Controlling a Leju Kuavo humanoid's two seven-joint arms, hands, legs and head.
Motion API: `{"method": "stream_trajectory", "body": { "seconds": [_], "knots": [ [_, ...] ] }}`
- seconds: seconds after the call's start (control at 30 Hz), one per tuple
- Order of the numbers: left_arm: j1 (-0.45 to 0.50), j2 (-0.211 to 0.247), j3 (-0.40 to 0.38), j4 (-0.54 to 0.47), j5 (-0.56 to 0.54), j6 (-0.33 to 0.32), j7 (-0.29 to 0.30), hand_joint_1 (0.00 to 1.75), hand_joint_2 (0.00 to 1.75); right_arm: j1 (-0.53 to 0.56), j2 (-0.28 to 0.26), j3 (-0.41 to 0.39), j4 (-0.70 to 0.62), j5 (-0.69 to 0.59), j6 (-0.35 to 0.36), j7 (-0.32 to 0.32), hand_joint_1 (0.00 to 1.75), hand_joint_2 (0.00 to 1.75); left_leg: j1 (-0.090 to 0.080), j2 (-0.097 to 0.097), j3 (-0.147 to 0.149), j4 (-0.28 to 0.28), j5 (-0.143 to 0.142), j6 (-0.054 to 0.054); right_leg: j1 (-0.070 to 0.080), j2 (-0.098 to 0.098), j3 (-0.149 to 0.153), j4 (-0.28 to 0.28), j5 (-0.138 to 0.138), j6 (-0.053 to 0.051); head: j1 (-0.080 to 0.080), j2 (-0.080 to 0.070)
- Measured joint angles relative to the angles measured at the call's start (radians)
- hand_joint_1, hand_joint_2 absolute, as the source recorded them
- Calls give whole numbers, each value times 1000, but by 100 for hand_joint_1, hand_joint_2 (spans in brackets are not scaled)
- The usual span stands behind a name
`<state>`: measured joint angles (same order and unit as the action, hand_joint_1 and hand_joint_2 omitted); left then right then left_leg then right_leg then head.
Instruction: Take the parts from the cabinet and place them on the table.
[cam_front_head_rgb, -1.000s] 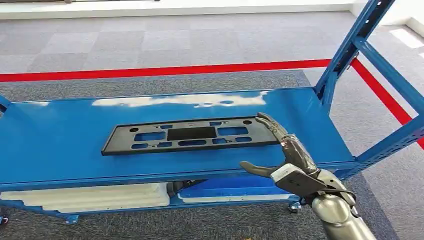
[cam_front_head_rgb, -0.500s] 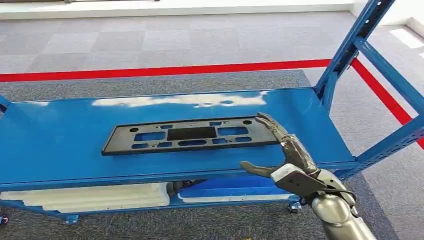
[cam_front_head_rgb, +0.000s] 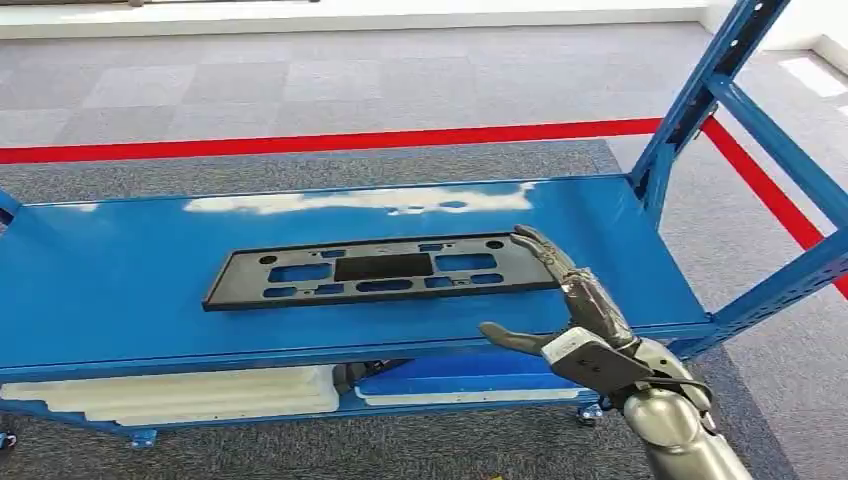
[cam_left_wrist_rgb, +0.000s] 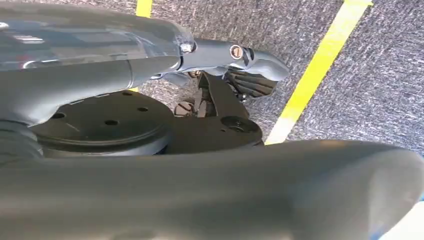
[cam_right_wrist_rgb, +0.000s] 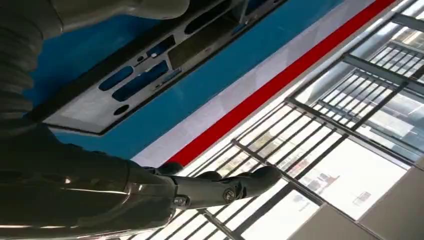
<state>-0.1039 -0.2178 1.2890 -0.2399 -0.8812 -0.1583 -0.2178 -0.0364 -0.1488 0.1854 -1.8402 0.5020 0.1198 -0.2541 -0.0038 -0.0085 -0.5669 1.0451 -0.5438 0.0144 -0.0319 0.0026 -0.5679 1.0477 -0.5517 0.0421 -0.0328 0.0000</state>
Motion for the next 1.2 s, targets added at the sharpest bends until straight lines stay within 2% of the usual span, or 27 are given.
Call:
{"method": "stream_trajectory", "body": {
  "seconds": [1.2],
  "knots": [
    [0,0,0,0,0,0,0,0,0,0,0,0,0,0,0,0,0,175,0,0,0,0,0,0,0,0,0,0,0,0,0,0]
  ]
}}
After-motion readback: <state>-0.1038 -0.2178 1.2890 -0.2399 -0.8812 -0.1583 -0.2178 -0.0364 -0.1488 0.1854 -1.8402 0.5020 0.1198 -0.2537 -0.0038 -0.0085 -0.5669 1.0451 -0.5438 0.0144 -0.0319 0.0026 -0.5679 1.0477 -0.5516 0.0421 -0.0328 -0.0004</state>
